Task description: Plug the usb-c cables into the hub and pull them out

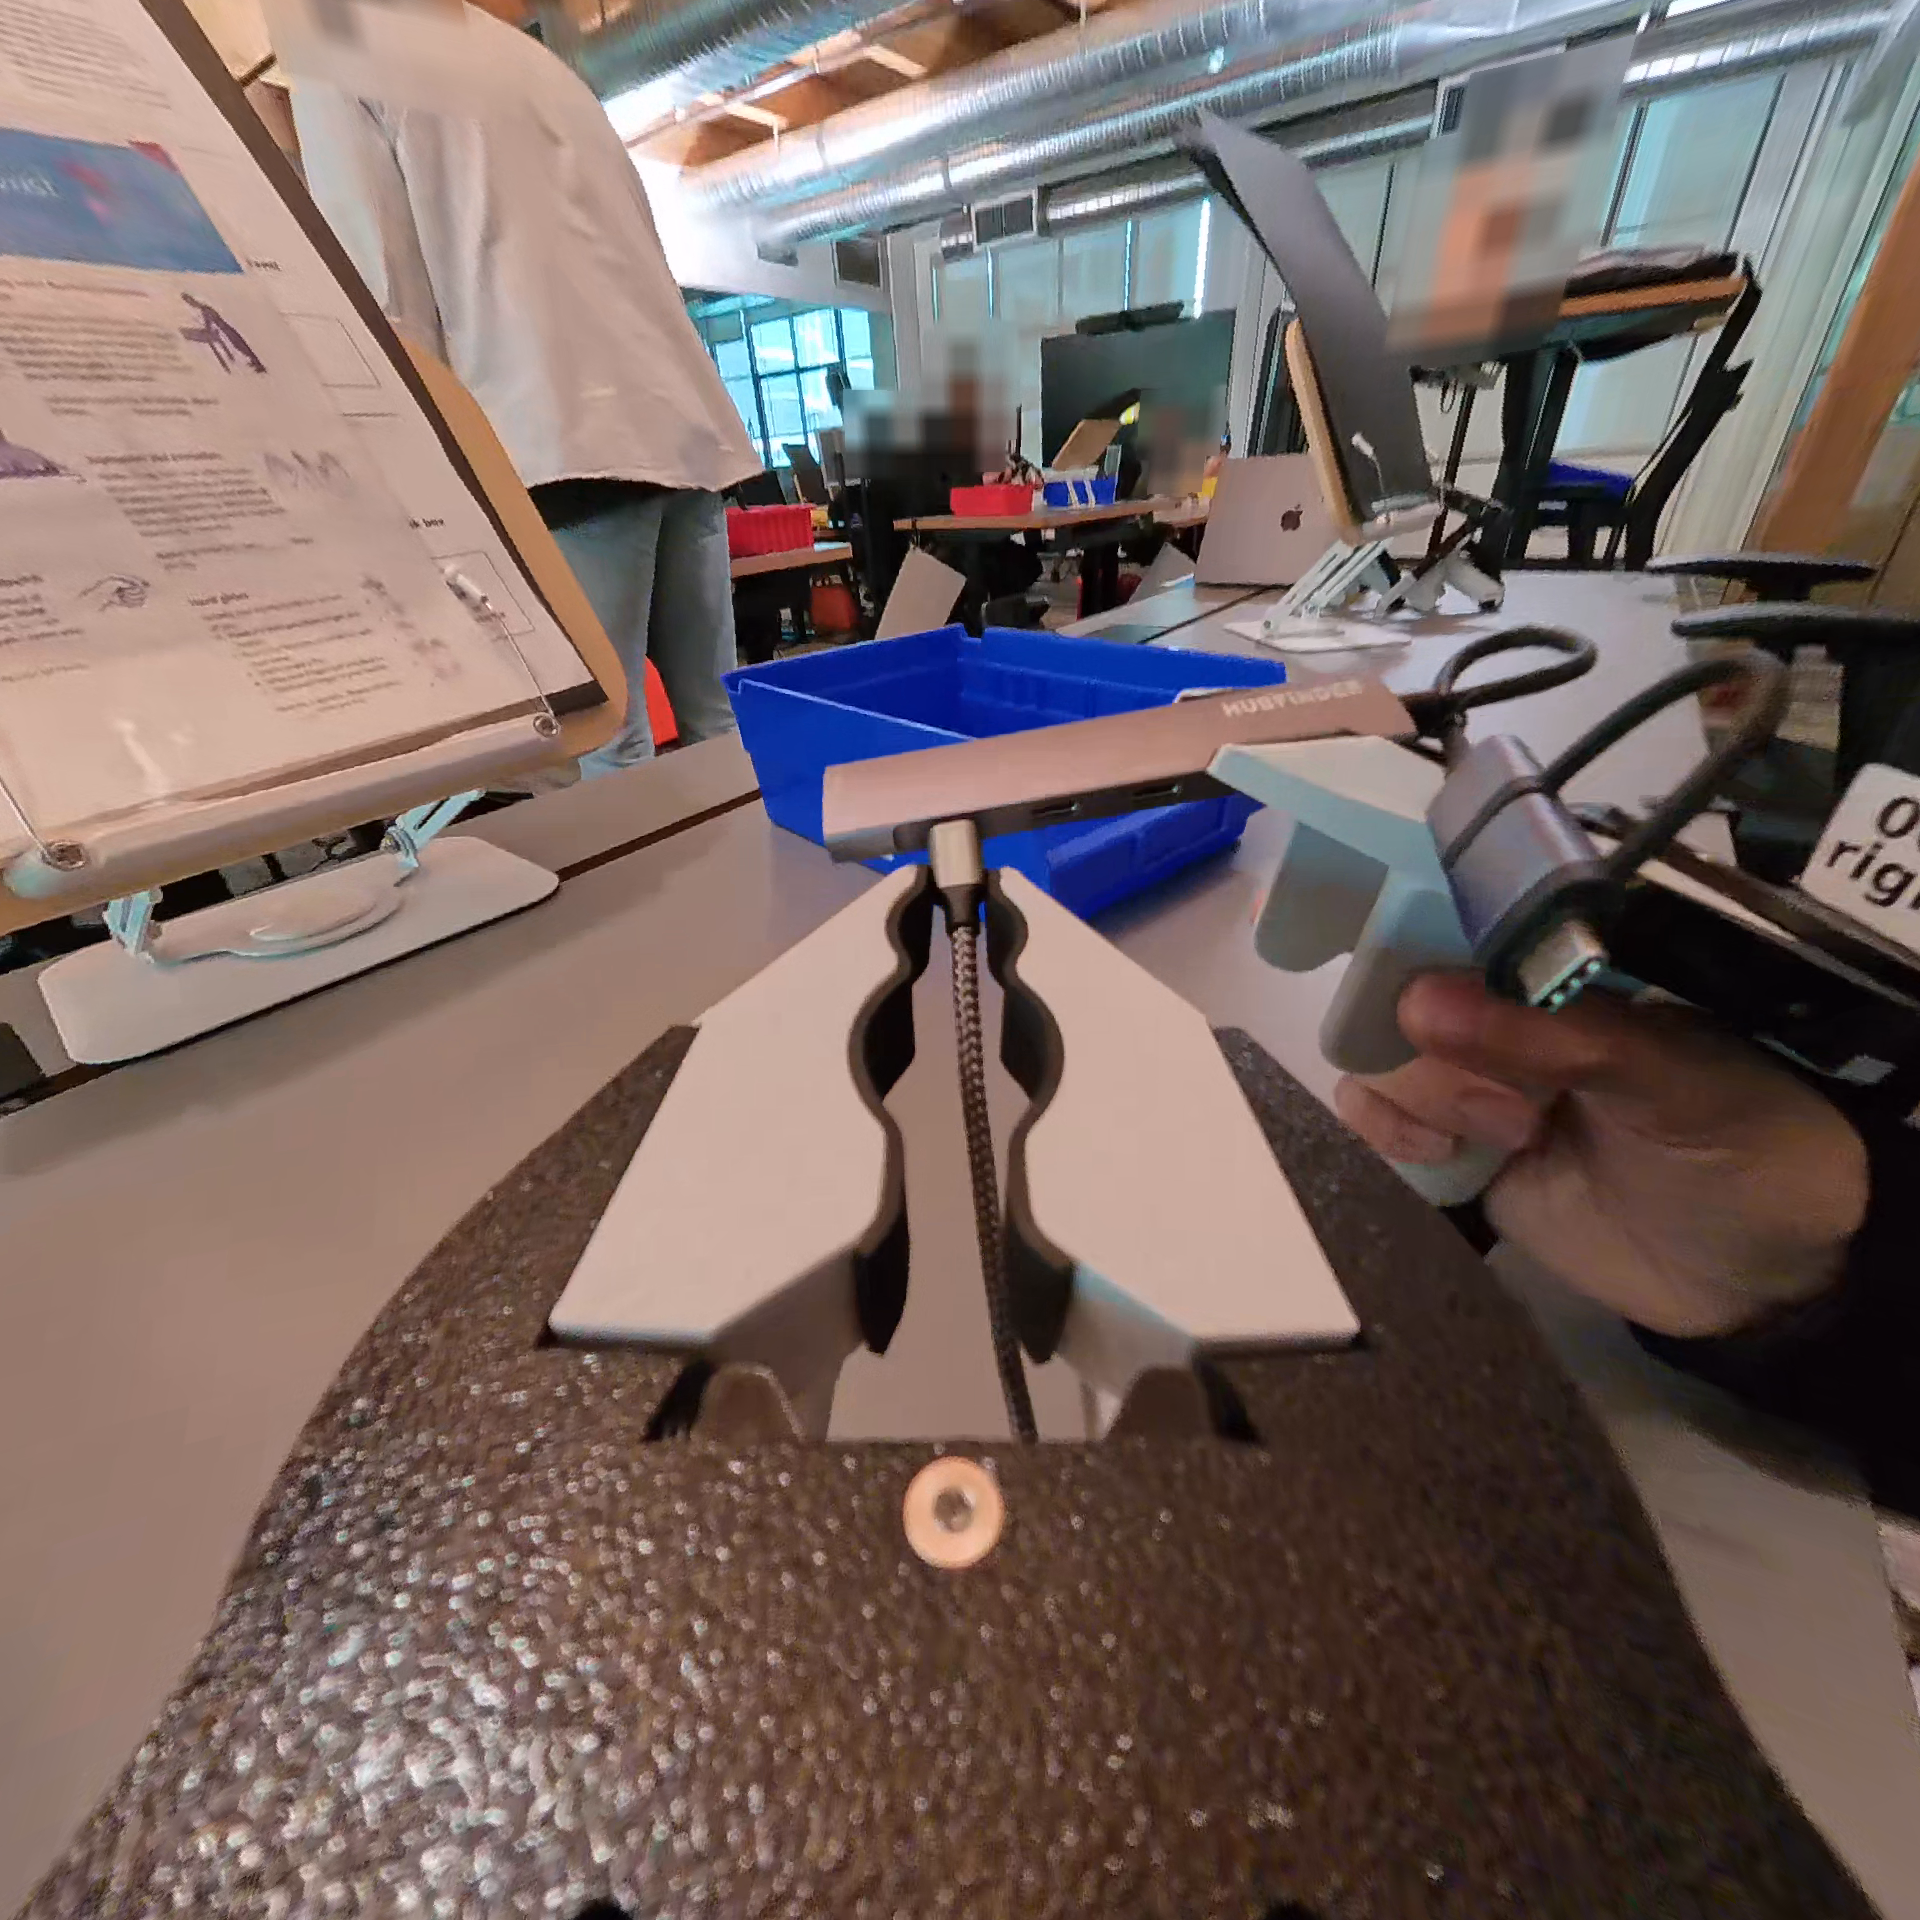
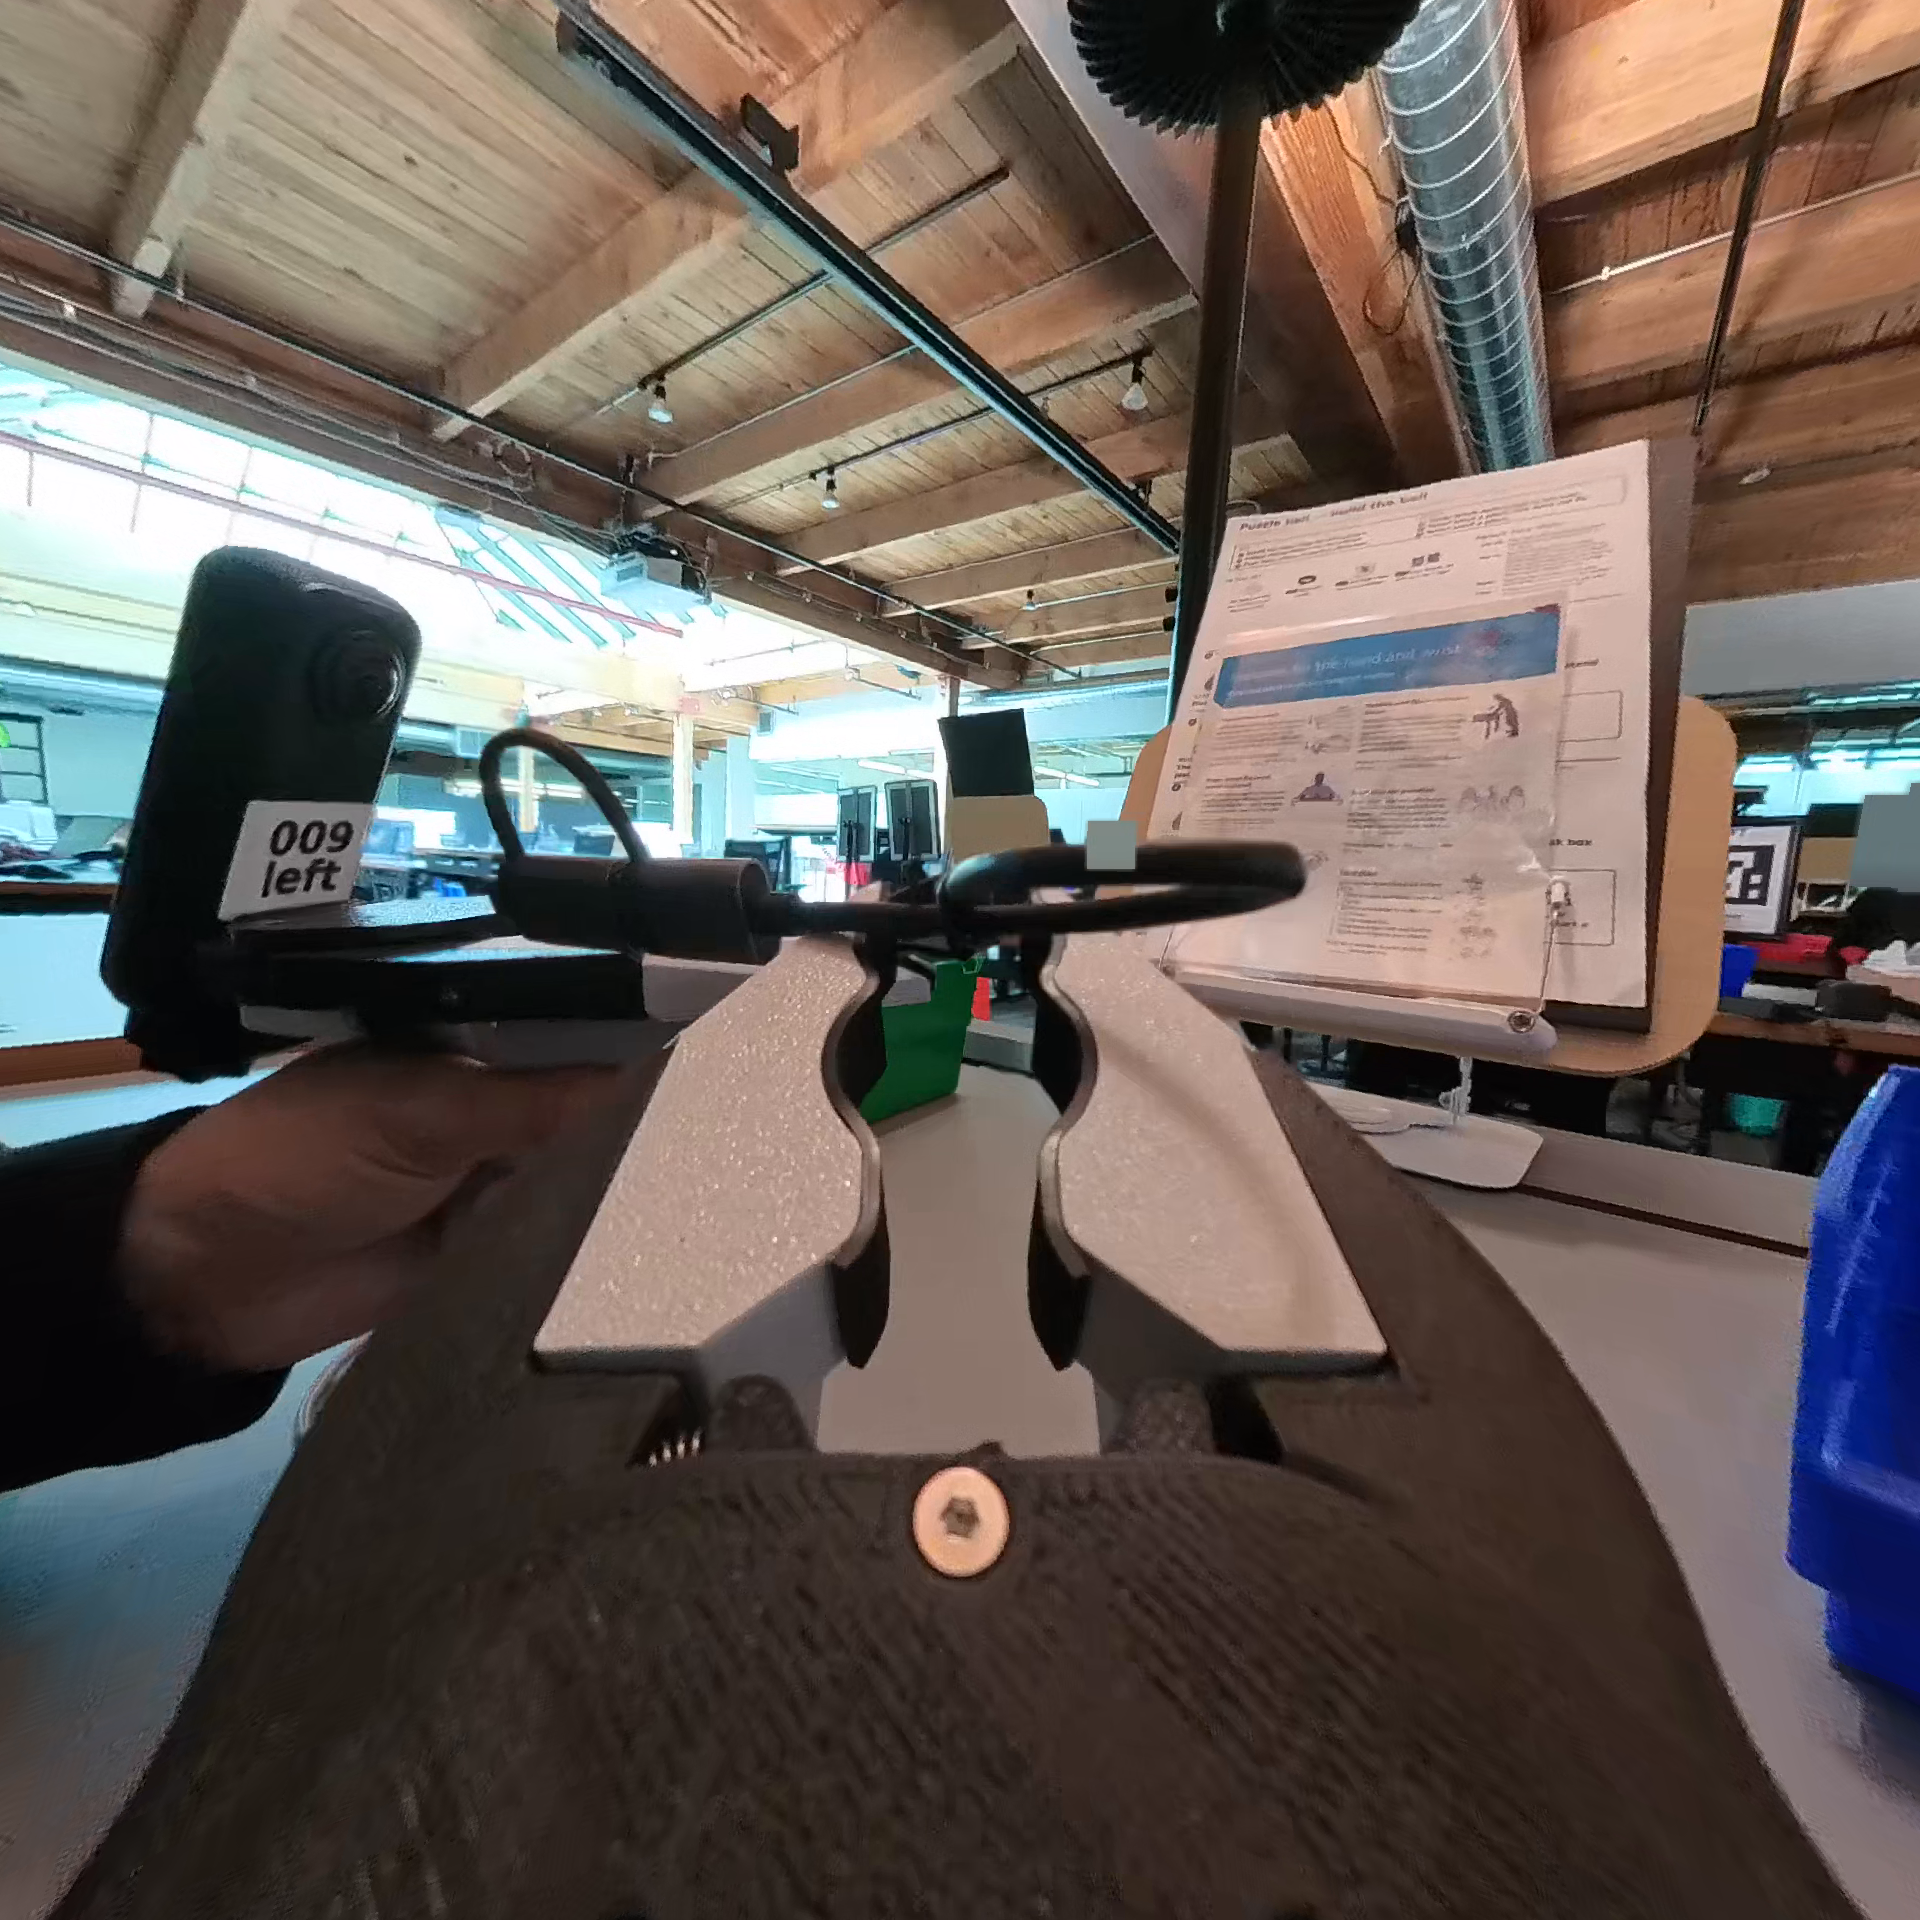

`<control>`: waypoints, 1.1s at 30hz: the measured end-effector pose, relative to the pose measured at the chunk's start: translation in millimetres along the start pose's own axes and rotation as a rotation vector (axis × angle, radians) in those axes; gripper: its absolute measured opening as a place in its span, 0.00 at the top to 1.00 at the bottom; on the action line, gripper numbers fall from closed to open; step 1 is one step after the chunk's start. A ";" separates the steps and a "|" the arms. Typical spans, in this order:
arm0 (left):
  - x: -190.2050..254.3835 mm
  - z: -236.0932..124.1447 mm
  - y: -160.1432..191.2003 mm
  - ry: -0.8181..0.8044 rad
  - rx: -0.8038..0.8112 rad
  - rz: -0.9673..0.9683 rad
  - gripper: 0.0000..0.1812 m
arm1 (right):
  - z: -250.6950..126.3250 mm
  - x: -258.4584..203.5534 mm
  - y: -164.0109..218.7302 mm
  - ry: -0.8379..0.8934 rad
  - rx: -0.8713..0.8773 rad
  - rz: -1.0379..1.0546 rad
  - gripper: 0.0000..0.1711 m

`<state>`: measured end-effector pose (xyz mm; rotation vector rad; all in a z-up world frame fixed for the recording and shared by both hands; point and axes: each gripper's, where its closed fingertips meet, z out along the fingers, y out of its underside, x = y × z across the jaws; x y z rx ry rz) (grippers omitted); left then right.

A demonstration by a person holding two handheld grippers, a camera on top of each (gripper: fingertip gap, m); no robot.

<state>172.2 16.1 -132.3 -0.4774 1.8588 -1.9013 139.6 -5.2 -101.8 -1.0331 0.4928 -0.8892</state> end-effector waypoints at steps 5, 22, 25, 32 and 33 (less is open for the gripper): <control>1.7 -0.2 0.5 -0.021 -0.043 0.063 0.96 | -0.2 7.7 -8.8 0.094 0.060 -0.055 0.78; 9.5 -3.2 -8.1 -0.002 -0.055 0.154 0.96 | 3.7 -12.4 -15.1 -0.008 0.027 -0.167 0.85; 14.7 -2.2 -7.4 0.007 -0.068 0.172 0.96 | 2.8 -11.7 -20.4 0.005 0.076 -0.172 0.78; 17.7 -2.3 -4.2 0.028 -0.115 0.186 0.96 | 0.9 -18.4 -17.8 -0.048 0.053 -0.224 0.85; 18.1 -2.3 -2.9 0.036 -0.129 0.177 0.96 | 1.0 -18.3 -17.2 -0.049 0.042 -0.237 0.86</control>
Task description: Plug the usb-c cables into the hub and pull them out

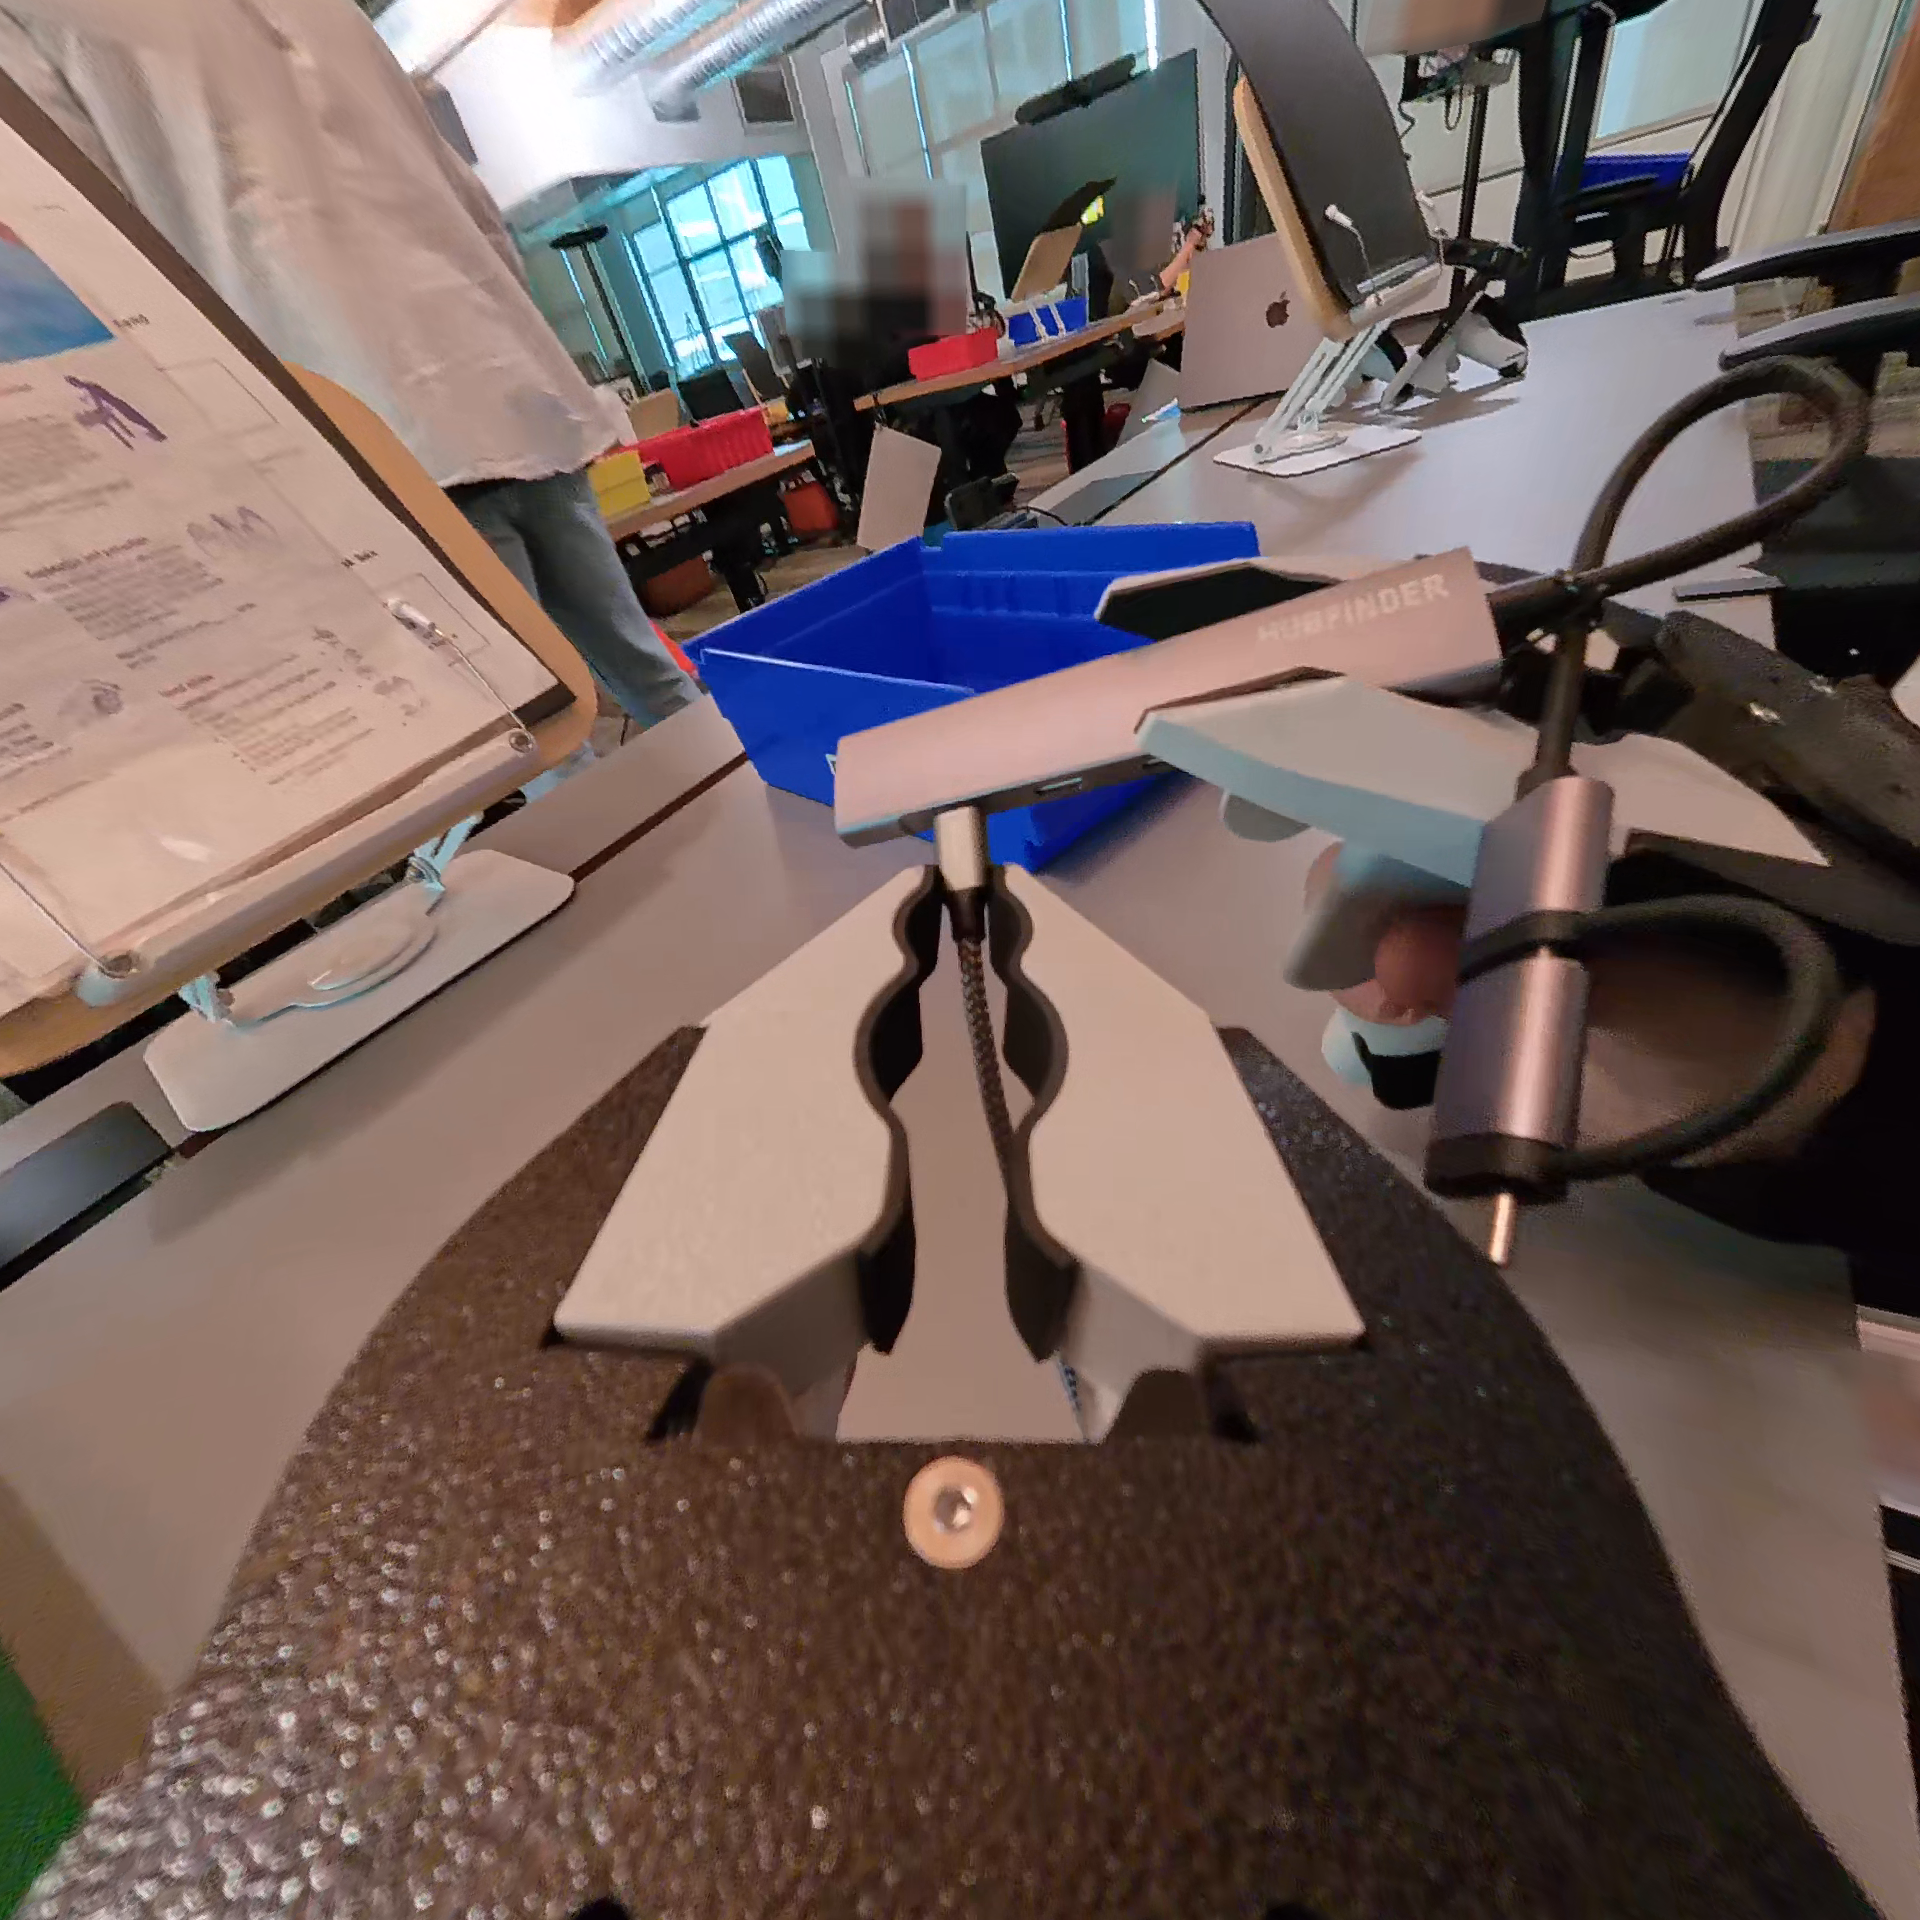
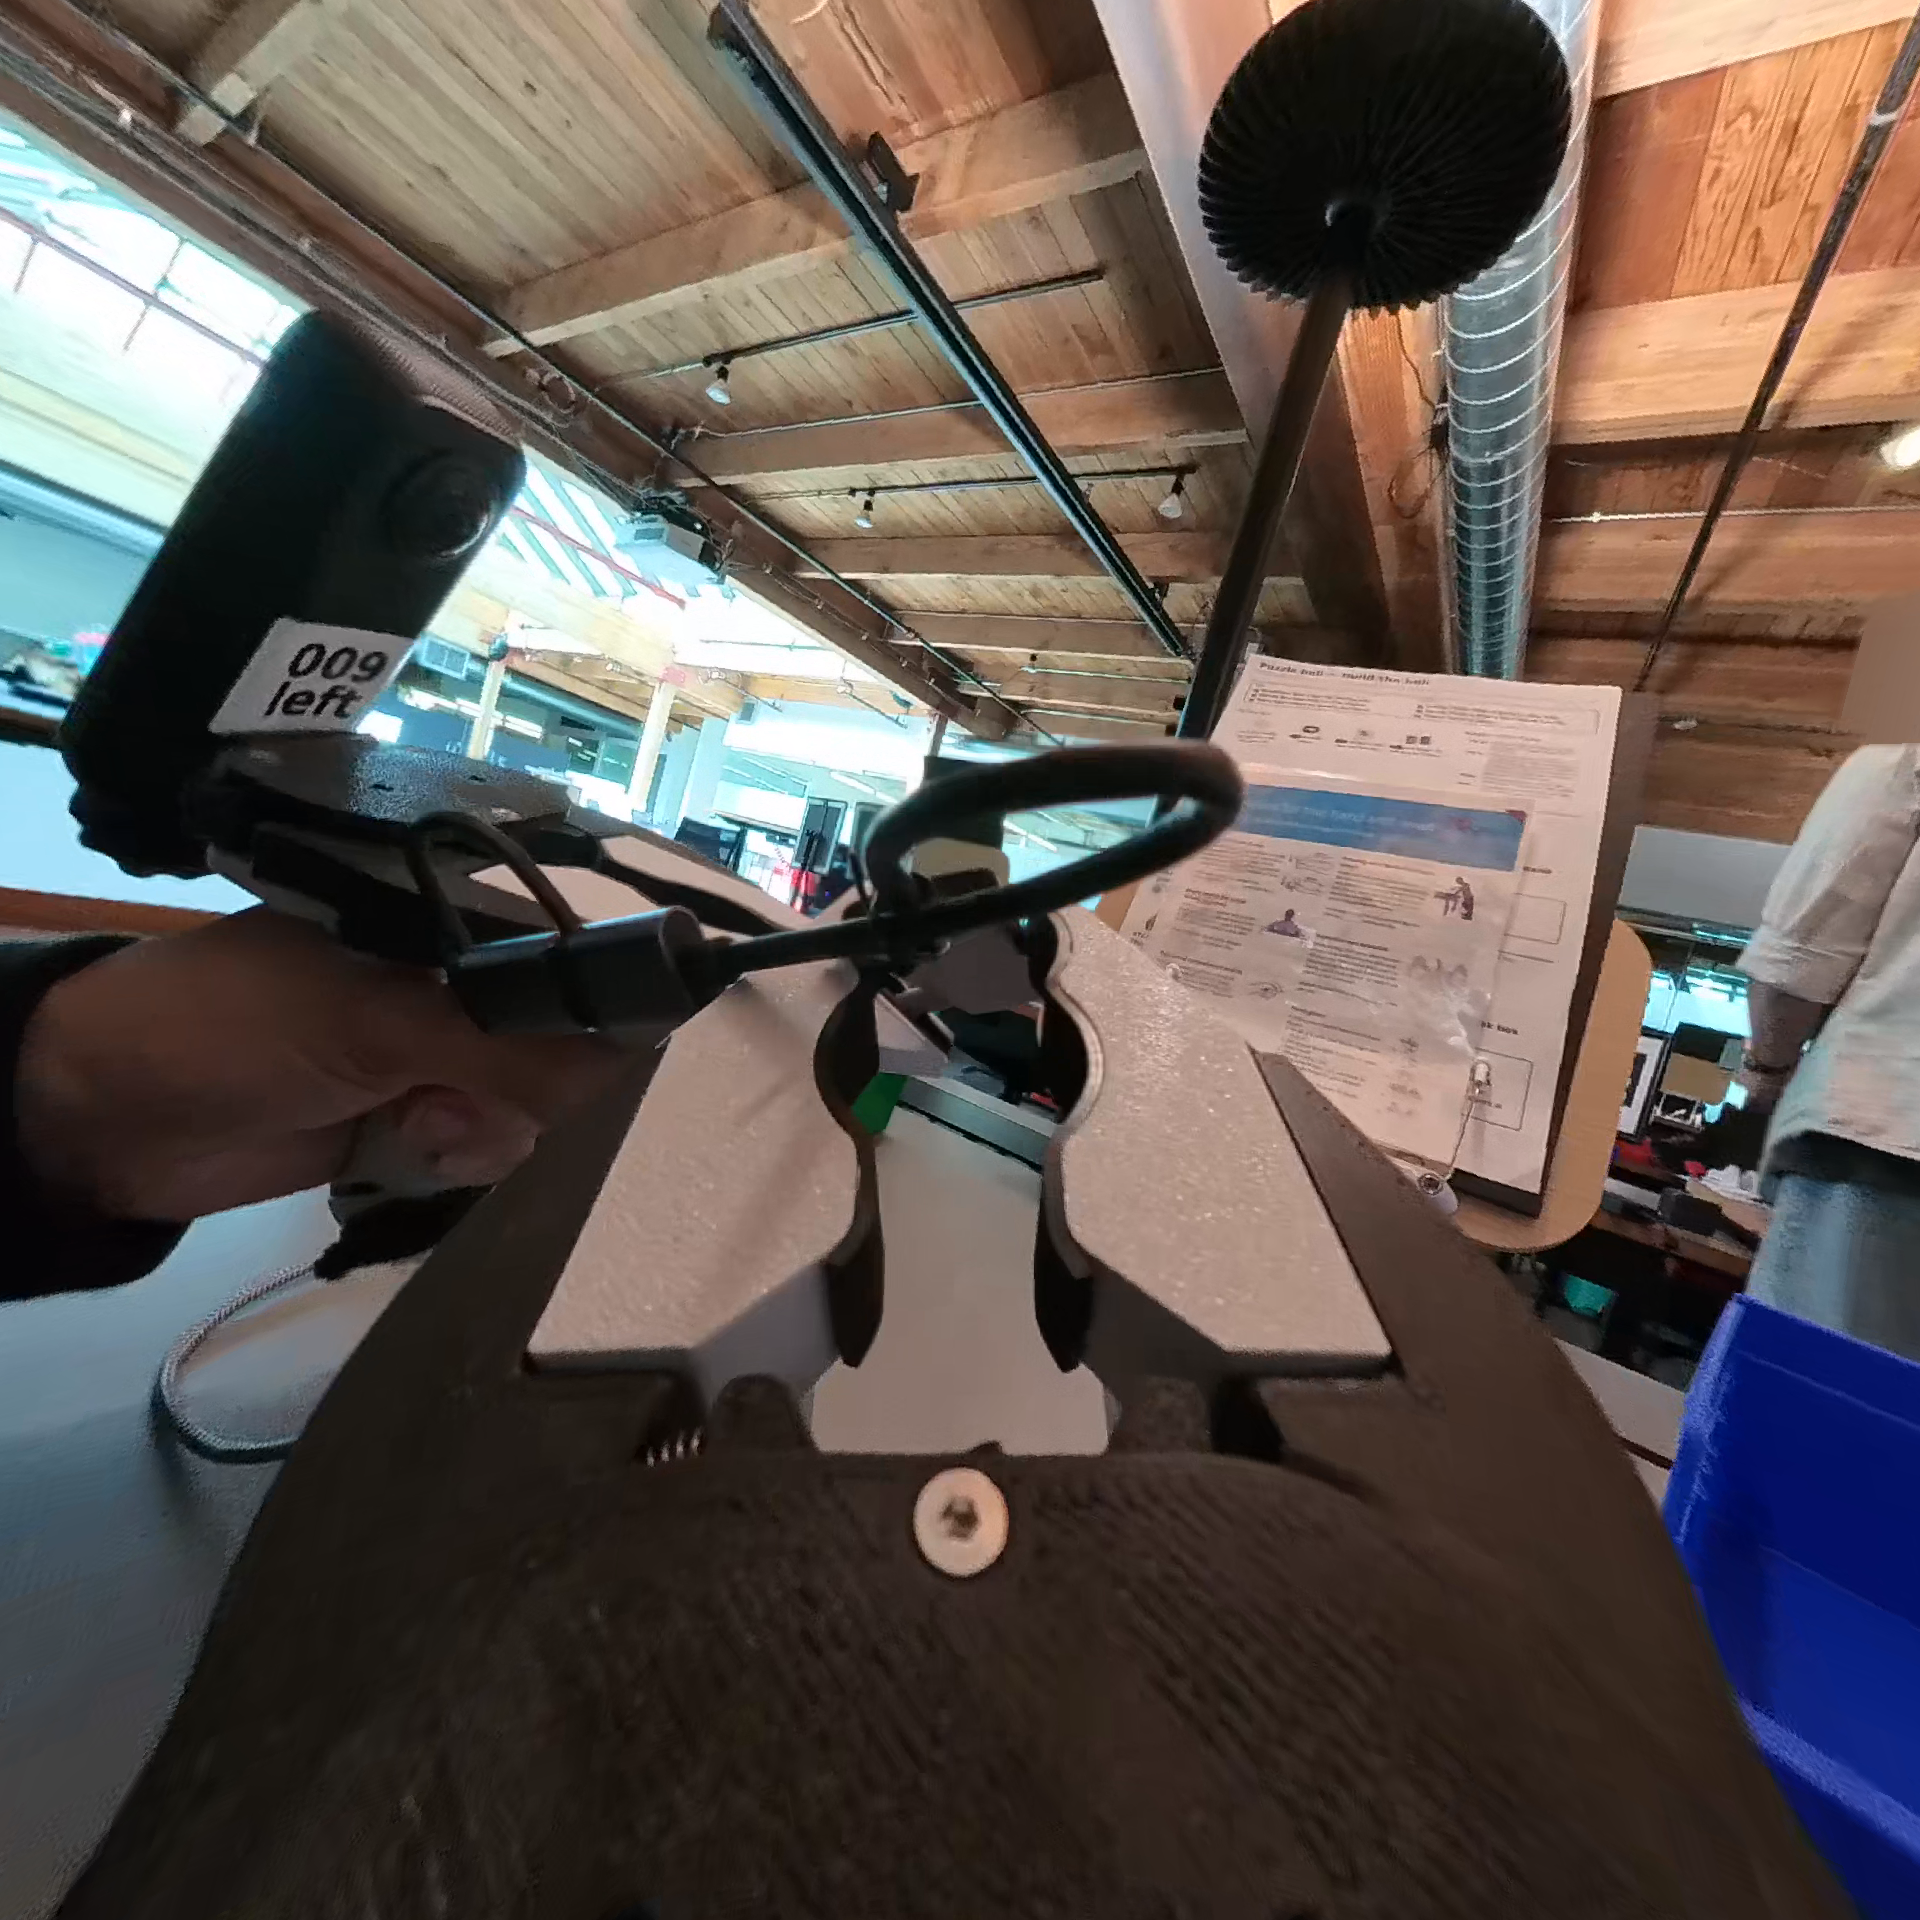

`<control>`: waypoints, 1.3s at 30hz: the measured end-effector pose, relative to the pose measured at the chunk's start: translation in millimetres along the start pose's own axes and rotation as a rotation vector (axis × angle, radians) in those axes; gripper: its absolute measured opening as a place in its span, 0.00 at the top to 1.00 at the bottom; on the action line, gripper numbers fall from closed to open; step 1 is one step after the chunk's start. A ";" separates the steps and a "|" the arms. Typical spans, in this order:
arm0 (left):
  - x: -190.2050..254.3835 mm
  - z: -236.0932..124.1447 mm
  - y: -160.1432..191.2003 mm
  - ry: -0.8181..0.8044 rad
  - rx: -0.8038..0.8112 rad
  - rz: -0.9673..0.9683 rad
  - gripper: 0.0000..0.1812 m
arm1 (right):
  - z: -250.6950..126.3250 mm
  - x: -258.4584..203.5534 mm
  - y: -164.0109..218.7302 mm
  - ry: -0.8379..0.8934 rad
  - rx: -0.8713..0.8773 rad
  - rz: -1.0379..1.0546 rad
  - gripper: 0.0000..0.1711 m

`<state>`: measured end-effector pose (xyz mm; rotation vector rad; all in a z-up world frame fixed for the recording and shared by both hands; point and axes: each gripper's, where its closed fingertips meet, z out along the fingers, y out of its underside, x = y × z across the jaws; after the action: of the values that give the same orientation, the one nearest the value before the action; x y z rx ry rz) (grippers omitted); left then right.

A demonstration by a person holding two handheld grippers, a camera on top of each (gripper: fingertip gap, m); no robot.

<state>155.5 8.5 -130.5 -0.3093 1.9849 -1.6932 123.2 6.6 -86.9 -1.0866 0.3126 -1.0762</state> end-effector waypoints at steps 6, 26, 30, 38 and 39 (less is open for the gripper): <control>1.9 -1.0 -0.3 0.017 0.004 -0.010 0.96 | -3.2 5.7 4.9 -0.035 -0.038 0.140 0.86; -6.3 -0.2 1.5 0.080 0.056 -0.222 0.93 | -5.5 28.4 33.2 0.060 -0.043 0.415 0.87; -40.2 -21.1 -13.1 0.014 0.051 -0.281 0.79 | -8.8 53.1 36.9 0.086 -0.019 0.430 0.87; -234.8 -102.1 1.2 -0.299 -0.247 -0.178 0.84 | -22.4 74.8 34.0 0.035 0.057 0.524 0.87; -261.1 -106.0 19.4 -0.306 -0.364 -0.166 0.84 | -23.0 74.7 32.4 0.027 0.067 0.543 0.87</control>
<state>324.5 229.0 -79.4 -0.8301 2.0645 -1.2720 162.0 -66.5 -104.4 -0.8578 0.5526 -0.6109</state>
